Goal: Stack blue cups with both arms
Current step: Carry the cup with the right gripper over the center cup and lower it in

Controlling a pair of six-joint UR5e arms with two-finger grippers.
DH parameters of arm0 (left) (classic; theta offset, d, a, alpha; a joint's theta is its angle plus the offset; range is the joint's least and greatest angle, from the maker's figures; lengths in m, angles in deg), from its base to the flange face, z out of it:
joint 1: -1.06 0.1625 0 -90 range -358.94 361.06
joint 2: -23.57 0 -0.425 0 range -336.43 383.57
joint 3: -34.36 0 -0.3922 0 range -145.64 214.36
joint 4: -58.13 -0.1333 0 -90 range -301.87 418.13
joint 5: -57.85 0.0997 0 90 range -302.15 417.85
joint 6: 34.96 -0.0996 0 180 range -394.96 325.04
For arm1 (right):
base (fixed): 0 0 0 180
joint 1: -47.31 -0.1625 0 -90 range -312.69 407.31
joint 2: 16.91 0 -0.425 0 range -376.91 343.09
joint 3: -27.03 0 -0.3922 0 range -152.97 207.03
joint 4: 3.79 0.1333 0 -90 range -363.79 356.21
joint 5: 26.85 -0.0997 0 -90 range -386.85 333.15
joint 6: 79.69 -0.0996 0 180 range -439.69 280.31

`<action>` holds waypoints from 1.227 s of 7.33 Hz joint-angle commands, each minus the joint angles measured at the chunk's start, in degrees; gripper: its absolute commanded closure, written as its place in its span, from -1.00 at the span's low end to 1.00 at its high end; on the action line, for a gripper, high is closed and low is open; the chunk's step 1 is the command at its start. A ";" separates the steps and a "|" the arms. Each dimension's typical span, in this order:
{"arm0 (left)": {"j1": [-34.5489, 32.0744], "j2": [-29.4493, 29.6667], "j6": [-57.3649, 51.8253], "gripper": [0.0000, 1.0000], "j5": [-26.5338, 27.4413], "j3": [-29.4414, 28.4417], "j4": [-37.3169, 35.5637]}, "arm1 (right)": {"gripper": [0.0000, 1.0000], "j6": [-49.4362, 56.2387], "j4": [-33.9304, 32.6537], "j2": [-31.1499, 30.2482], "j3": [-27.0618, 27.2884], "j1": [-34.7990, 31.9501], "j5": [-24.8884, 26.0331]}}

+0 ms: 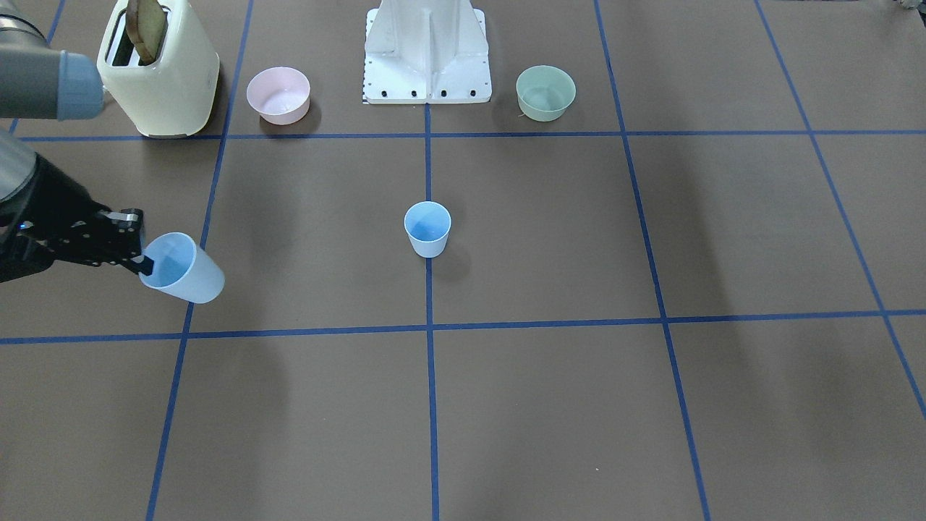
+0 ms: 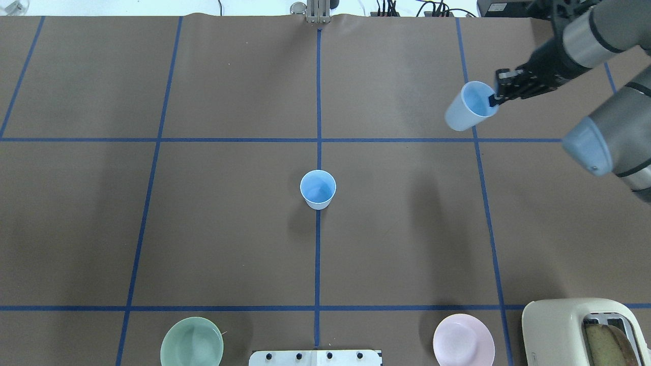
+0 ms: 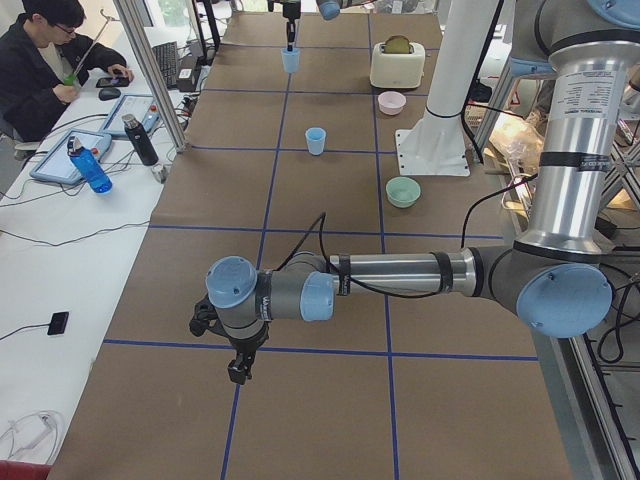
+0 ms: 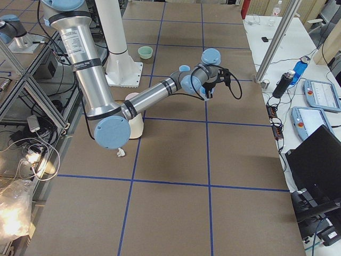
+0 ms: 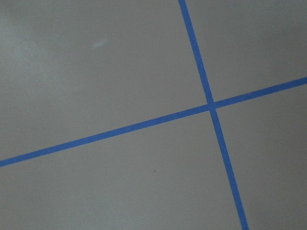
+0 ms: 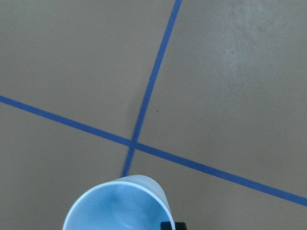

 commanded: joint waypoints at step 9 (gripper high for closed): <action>0.04 -0.25 -0.03 -0.96 0.00 0.07 0.01 | 1.00 -28.51 -24.66 23.62 -1.55 29.44 27.88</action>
